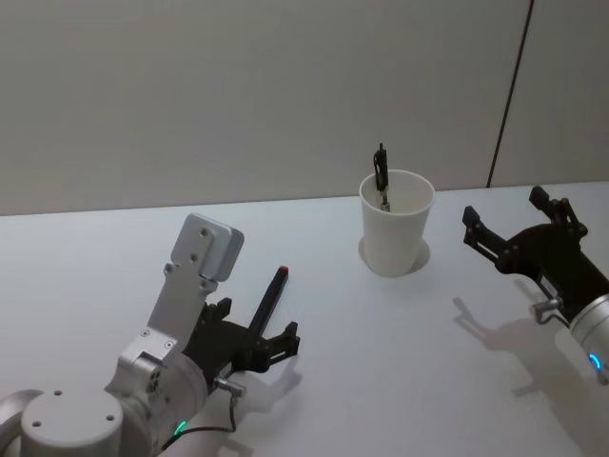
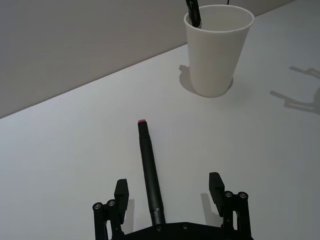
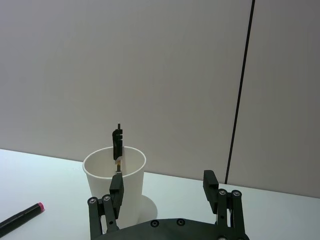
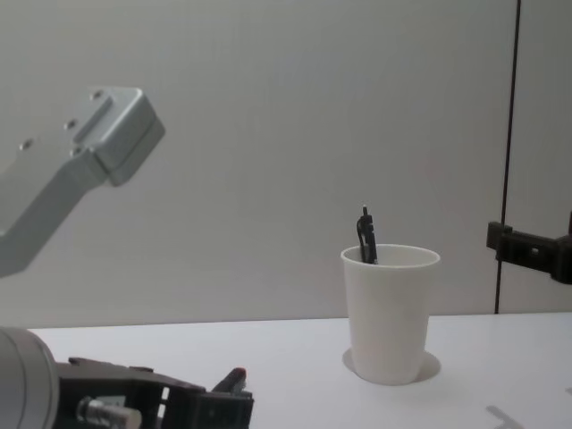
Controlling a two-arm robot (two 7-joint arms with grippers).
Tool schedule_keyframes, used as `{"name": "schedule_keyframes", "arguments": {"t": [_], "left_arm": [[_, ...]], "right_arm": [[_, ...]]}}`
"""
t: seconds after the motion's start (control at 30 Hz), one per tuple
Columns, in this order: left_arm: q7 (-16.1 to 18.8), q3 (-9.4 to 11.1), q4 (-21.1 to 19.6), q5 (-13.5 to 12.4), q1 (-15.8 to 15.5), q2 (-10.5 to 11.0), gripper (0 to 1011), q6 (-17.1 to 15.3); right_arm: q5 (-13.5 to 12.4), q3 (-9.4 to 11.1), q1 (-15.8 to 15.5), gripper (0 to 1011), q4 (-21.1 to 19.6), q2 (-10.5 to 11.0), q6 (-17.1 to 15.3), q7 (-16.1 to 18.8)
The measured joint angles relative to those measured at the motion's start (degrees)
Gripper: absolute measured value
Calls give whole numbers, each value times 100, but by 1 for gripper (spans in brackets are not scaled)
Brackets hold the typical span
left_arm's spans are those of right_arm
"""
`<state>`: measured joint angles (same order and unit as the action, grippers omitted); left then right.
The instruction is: Place the pen into the pen holder.
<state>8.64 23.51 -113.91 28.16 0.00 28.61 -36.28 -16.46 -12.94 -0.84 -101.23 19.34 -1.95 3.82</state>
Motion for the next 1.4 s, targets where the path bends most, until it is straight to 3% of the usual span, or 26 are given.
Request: {"name": "schedule_keyframes", "arguments": {"t": [0.67,1.4], "left_arm": [[39,17,378,-91,-234,-445,1001,-319],[238,-26,650,-123,-304,-728,1001,-534]], "right_arm": [[0,0,0,1001,0,0,0,0],[0,0,0,1001,0,0,0,0]]}}
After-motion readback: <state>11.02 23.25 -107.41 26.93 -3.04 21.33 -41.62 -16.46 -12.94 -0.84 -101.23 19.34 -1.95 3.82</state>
